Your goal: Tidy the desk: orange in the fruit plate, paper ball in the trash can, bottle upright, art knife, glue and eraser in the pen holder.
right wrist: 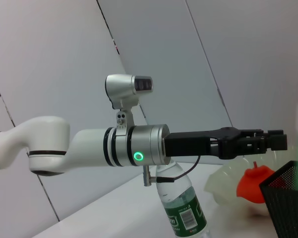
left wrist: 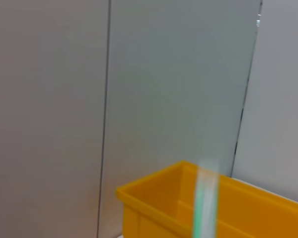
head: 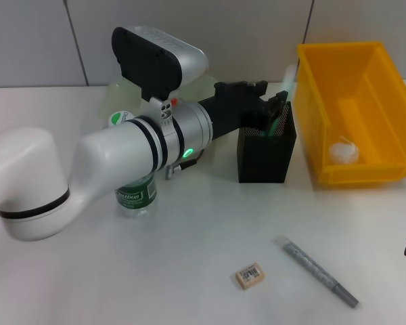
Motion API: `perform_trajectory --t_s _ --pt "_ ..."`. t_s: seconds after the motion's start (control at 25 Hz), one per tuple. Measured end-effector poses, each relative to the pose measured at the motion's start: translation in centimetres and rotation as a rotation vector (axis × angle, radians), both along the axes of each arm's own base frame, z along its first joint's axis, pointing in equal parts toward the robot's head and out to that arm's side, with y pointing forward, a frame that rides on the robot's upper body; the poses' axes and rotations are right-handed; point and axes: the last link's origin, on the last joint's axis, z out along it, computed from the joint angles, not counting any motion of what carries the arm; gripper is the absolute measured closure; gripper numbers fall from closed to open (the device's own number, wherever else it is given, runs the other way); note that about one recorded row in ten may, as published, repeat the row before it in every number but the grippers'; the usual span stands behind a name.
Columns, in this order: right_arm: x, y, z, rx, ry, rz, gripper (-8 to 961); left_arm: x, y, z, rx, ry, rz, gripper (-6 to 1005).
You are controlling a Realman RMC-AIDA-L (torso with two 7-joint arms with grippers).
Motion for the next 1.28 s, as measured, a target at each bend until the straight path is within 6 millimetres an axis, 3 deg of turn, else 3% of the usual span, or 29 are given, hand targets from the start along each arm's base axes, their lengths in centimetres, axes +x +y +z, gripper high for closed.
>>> perform_trajectory --t_s 0.36,0.48,0.72,0.8,0.84,0.88,1.0,1.28 --pt "-0.1 0.1 -0.2 -0.009 -0.003 0.002 163 -0.1 0.1 0.0 0.003 0.003 0.002 457" --pt "-0.1 0.1 -0.3 -0.009 -0.003 0.003 167 0.0 -0.8 0.1 -0.028 -0.036 -0.041 275" --pt "-0.1 0.2 -0.1 -0.011 -0.007 0.008 176 -0.9 -3.5 2.2 -0.101 -0.194 -0.19 276" --pt "-0.3 0.3 0.0 -0.015 -0.008 0.01 179 -1.8 -4.9 3.9 -0.113 -0.253 -0.265 276" --pt "-0.3 0.4 0.0 -0.016 -0.01 0.011 180 -1.8 -4.9 3.9 -0.113 -0.253 -0.265 276" --pt "-0.5 0.6 0.1 -0.02 -0.016 0.013 182 -3.2 -6.2 5.4 -0.124 -0.263 -0.333 276" --pt "-0.9 1.2 0.3 -0.037 -0.041 0.022 186 -4.0 -6.8 6.1 -0.141 -0.247 -0.364 277" --pt "-4.7 3.9 1.3 -0.108 -0.193 0.105 196 -8.9 -9.8 10.1 -0.251 -0.194 -0.432 278"
